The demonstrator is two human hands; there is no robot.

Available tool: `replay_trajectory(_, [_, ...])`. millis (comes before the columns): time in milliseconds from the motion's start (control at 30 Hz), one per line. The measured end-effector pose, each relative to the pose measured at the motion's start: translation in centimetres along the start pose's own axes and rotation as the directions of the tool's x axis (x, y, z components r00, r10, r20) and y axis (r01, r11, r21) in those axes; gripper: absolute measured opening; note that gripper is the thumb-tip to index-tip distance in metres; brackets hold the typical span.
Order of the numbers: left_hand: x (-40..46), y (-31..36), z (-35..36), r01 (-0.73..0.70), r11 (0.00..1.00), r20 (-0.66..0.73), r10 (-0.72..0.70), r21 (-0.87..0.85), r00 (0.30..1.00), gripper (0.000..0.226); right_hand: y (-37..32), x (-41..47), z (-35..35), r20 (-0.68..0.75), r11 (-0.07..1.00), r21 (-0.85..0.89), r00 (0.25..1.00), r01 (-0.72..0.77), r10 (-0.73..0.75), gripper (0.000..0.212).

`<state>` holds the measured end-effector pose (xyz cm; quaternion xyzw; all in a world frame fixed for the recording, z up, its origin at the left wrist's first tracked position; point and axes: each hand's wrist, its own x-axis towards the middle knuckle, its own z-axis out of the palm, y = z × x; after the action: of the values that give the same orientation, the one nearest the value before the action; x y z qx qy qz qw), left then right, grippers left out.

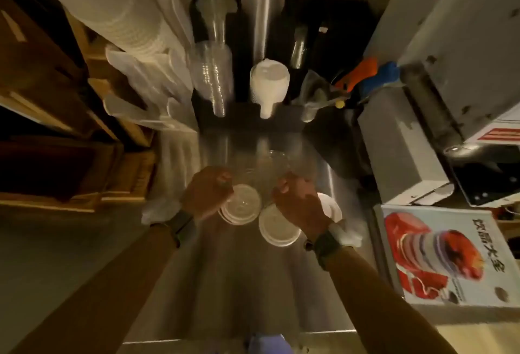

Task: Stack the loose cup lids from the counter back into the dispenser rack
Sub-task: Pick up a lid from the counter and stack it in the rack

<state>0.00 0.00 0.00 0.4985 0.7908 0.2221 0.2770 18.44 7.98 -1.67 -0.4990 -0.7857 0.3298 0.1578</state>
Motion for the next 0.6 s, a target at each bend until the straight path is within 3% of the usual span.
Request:
replay_trajectory(100, [1.5,-0.3,0.7,0.089,0.996,-0.026,-0.089,-0.013,0.996,0.034,0.6,1.2,0.8,-0.009,0.998,-0.061,1.0,-0.006,0.006,0.008])
replay_trajectory(233, [3.0,-0.4,1.7,0.116,0.99,0.02,-0.115,-0.074,0.993,0.027,1.3,1.5,2.0,-0.098,0.967,-0.221,0.984,0.127,-0.151,0.016])
replay_trajectory(333, [3.7,-0.9,2.2,0.116,0.987,0.029,-0.113,-0.113,0.993,0.024,1.3,1.7,2.4,-0.104,0.99,-0.135,0.993,0.043,-0.057,0.026])
replay_trajectory(467, [4.2,-0.8,1.8,0.073,0.982,0.029,-0.069,-0.172,0.997,0.019,0.9,2.0,2.5,-0.076,0.997,-0.006,0.995,-0.072,0.071,0.017])
replay_trajectory(600, [4.4,-1.1,1.0,0.075,0.973,0.018,-0.073,-0.216,0.997,0.012,0.2,2.1,3.0,-0.059,0.987,0.056,0.987,-0.149,0.153,0.022])
